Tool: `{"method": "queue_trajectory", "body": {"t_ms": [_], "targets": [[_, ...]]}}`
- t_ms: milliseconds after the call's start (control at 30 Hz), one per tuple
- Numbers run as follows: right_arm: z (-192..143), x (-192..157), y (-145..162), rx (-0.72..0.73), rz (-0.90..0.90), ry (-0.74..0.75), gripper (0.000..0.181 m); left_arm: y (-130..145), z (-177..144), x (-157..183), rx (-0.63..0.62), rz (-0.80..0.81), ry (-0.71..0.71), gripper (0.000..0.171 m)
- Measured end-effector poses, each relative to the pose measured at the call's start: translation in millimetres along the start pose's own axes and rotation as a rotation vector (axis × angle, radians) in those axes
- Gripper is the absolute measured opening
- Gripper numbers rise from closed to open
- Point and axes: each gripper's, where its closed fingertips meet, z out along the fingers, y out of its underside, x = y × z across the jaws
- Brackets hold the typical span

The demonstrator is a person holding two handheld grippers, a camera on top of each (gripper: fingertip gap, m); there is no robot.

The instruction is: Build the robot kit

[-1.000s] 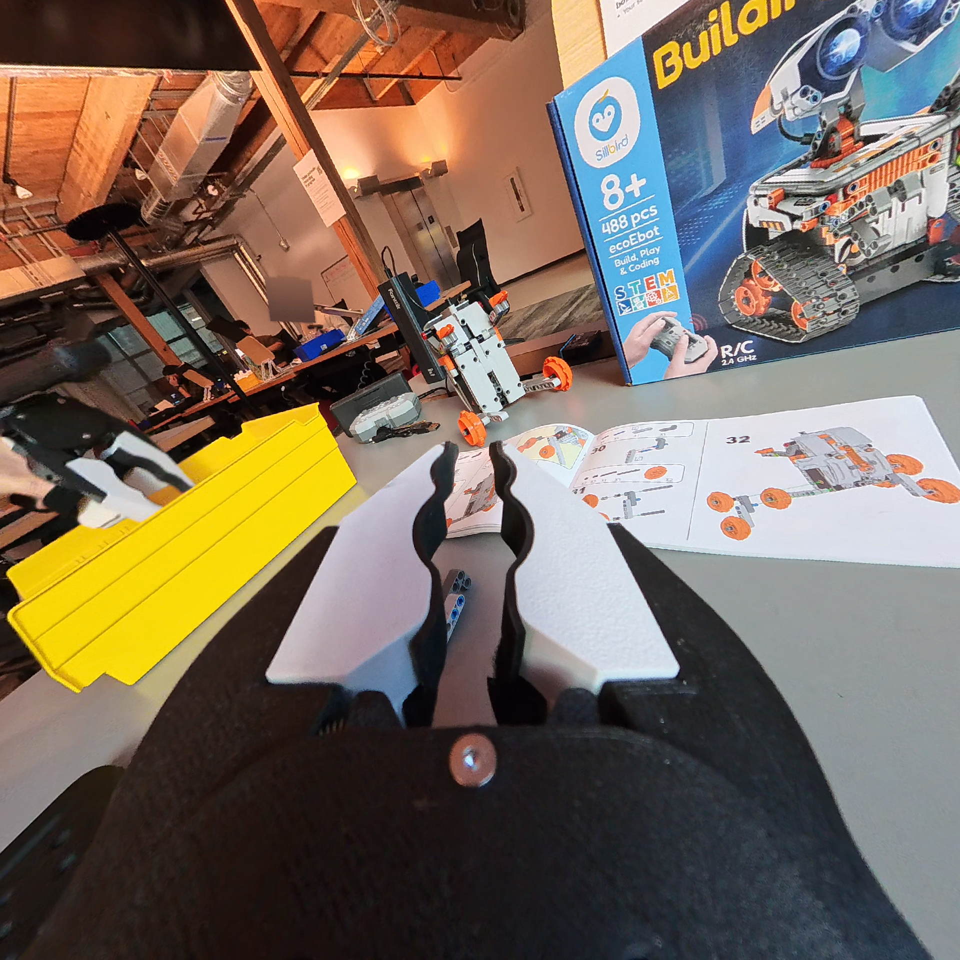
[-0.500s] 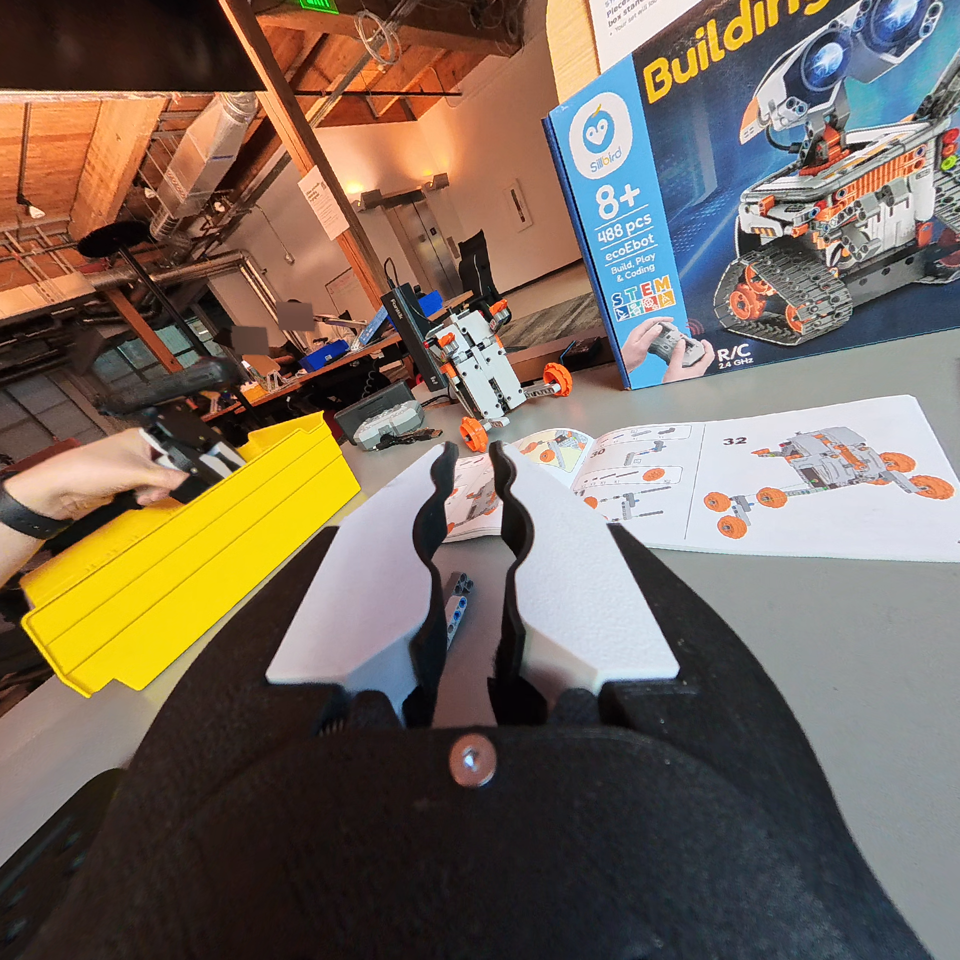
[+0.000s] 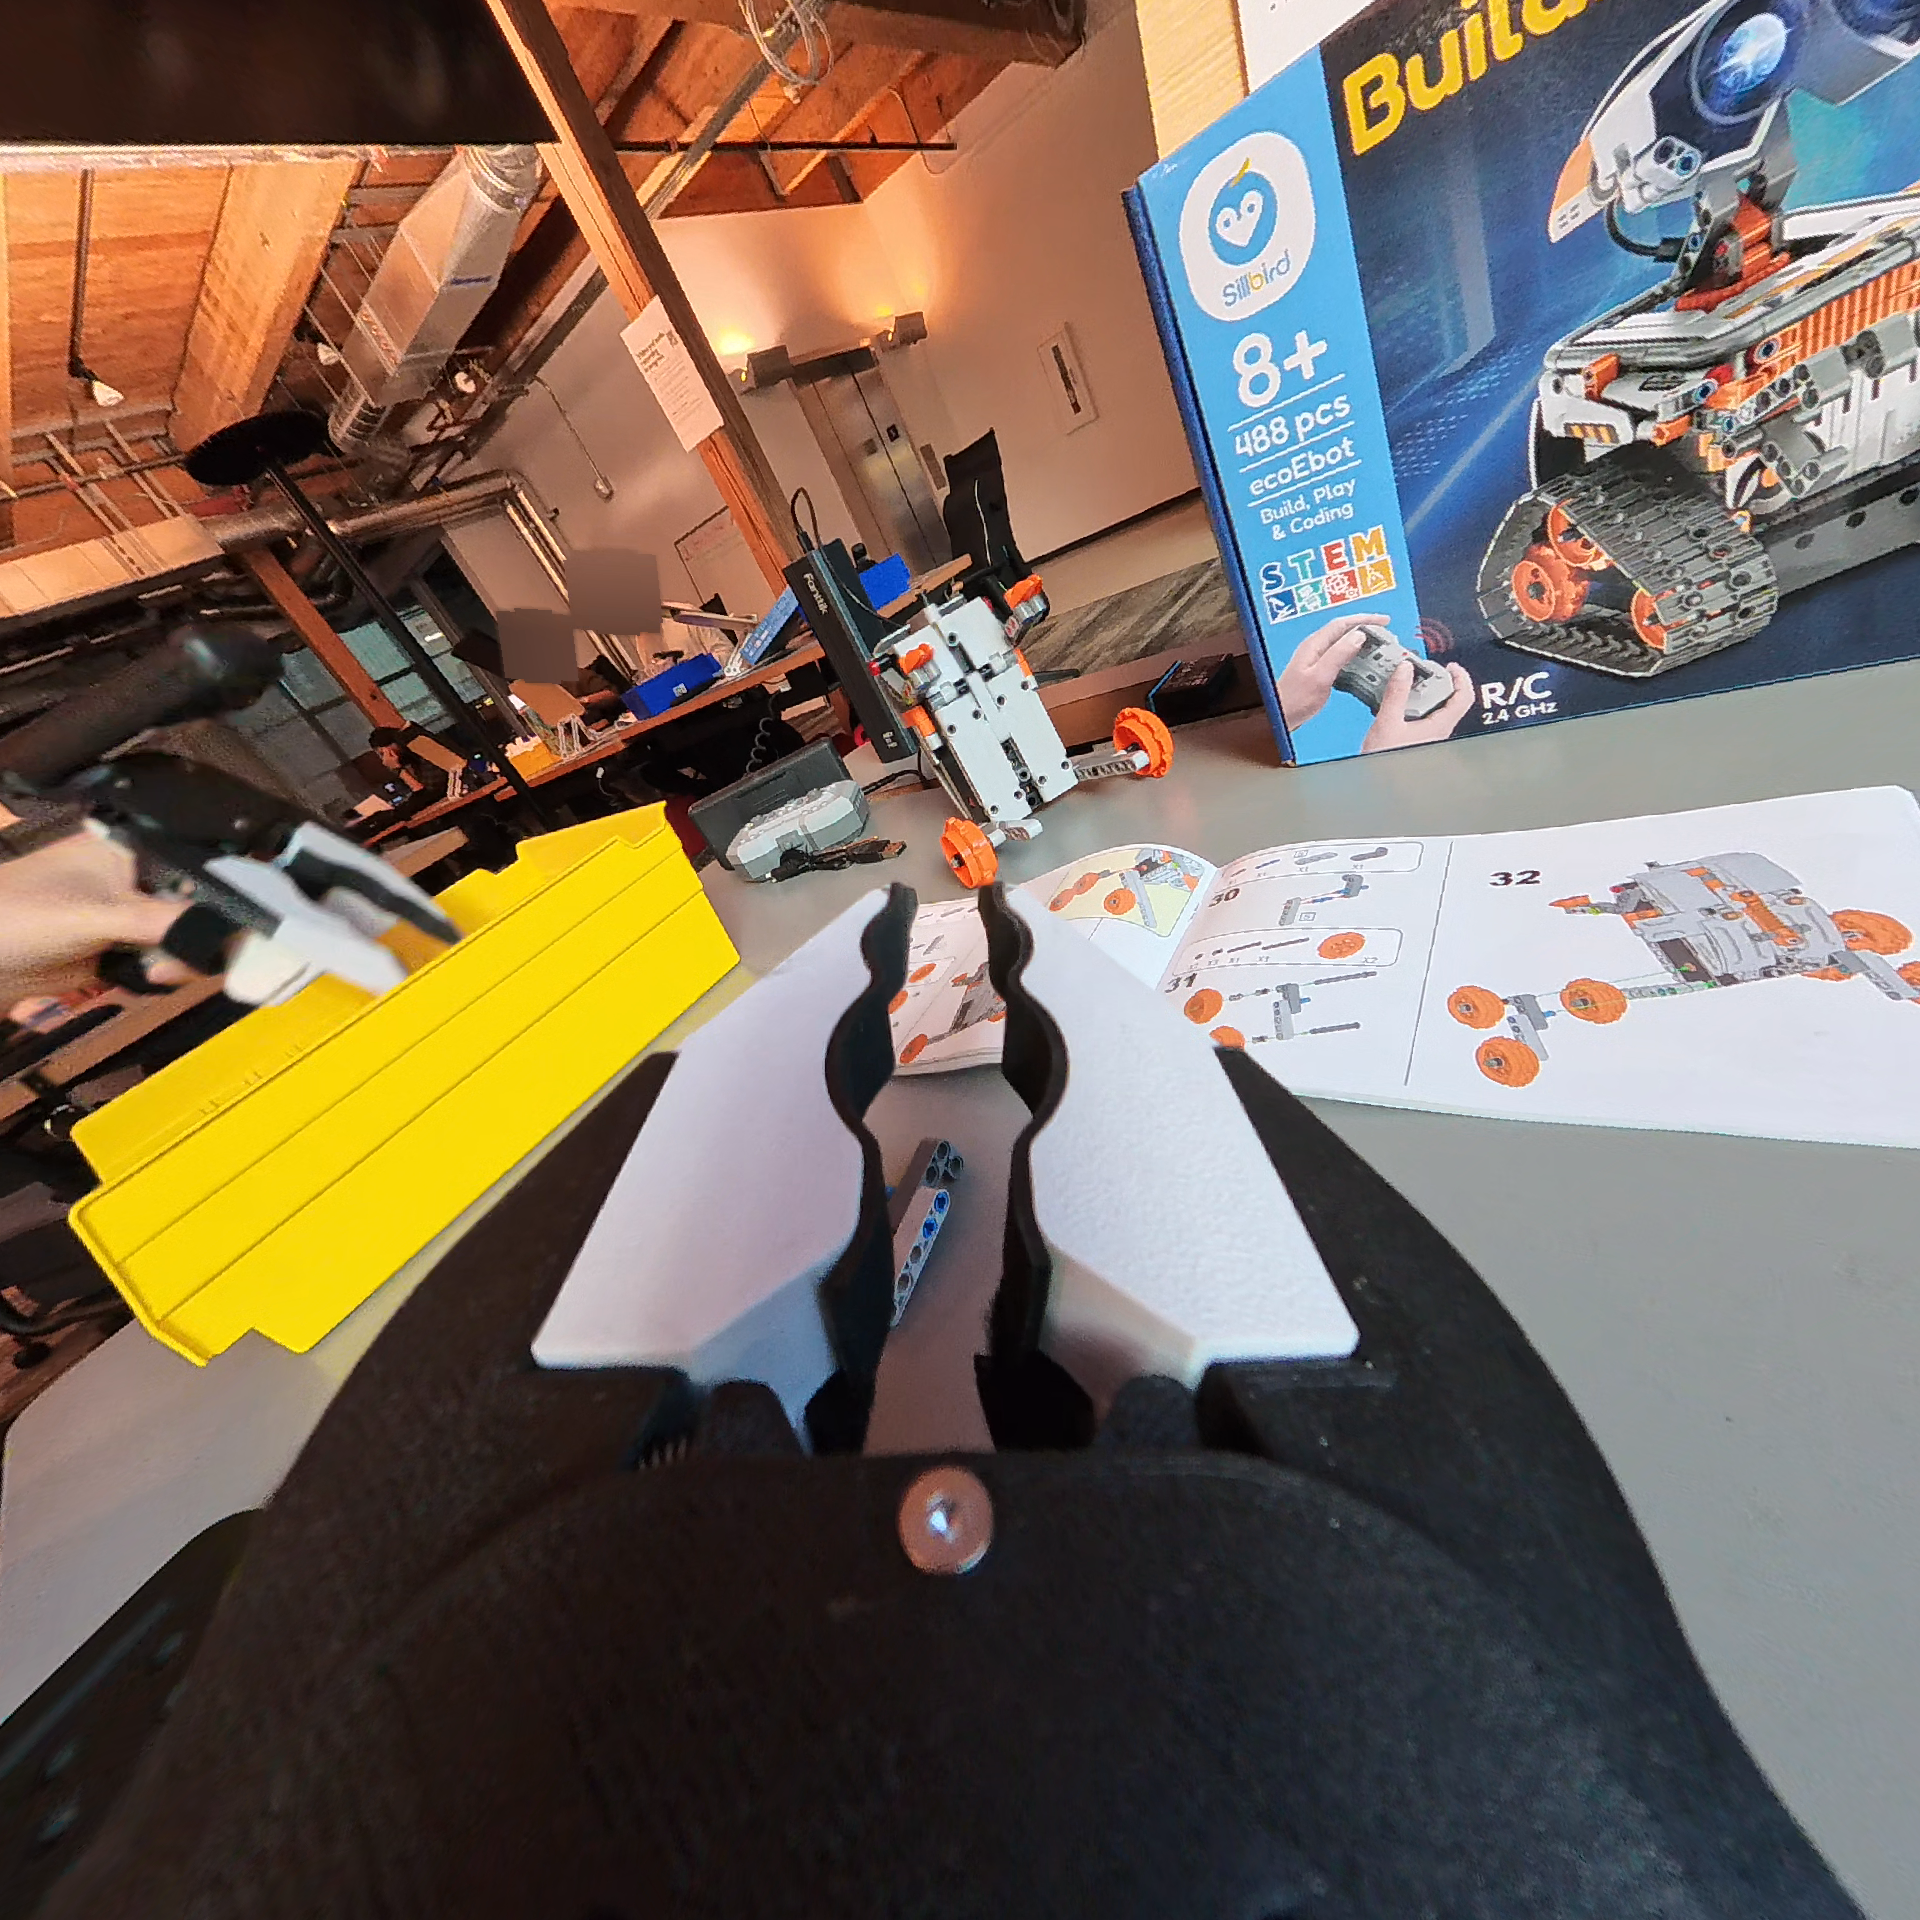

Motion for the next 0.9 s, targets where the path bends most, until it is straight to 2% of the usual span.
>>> {"method": "queue_trajectory", "body": {"t_ms": [67,133,200,300,367,433,567,633,767,900], "targets": [[-1.7,-1.2,0.5,-0.001,-0.007,0.001,0.013,-26.8,2.8,-22.6,0.085,-0.015,-0.068,0.057],[-4.3,-0.6,-1.3,0.010,-0.008,0.008,0.013,-41.4,11.4,-45.2,0.105,-0.026,-0.131,0.056],[-6.4,1.9,-3.4,0.025,0.002,0.018,0.013,-48.4,24.7,-49.1,0.106,-0.017,-0.087,0.062],[-7.0,3.9,-4.0,0.031,0.024,0.017,0.013,-55.7,36.6,-36.6,0.149,0.139,0.012,0.063],[-5.3,3.2,-2.5,0.021,0.023,0.011,0.013,-53.4,40.7,-31.2,0.156,0.311,0.007,0.065],[-2.8,1.7,-0.3,0.006,0.011,0.006,0.013,-46.4,45.4,-26.5,0.126,0.416,0.023,0.064],[-2.0,-1.3,2.5,-0.010,-0.002,0.000,0.013,-25.3,48.2,-50.7,-0.027,0.426,-0.037,0.057],[-3.8,-0.6,-0.1,0.005,0.000,0.005,0.013,-23.3,43.4,-48.1,-0.016,0.410,-0.014,0.047],[-3.2,3.2,0.4,0.005,0.030,0.006,0.013,-40.0,41.5,-33.6,0.080,0.381,0.021,0.063],[-2.6,1.7,2.1,-0.007,0.010,0.009,0.013,-52.7,50.8,-23.6,0.109,0.493,-0.019,0.079]]}}
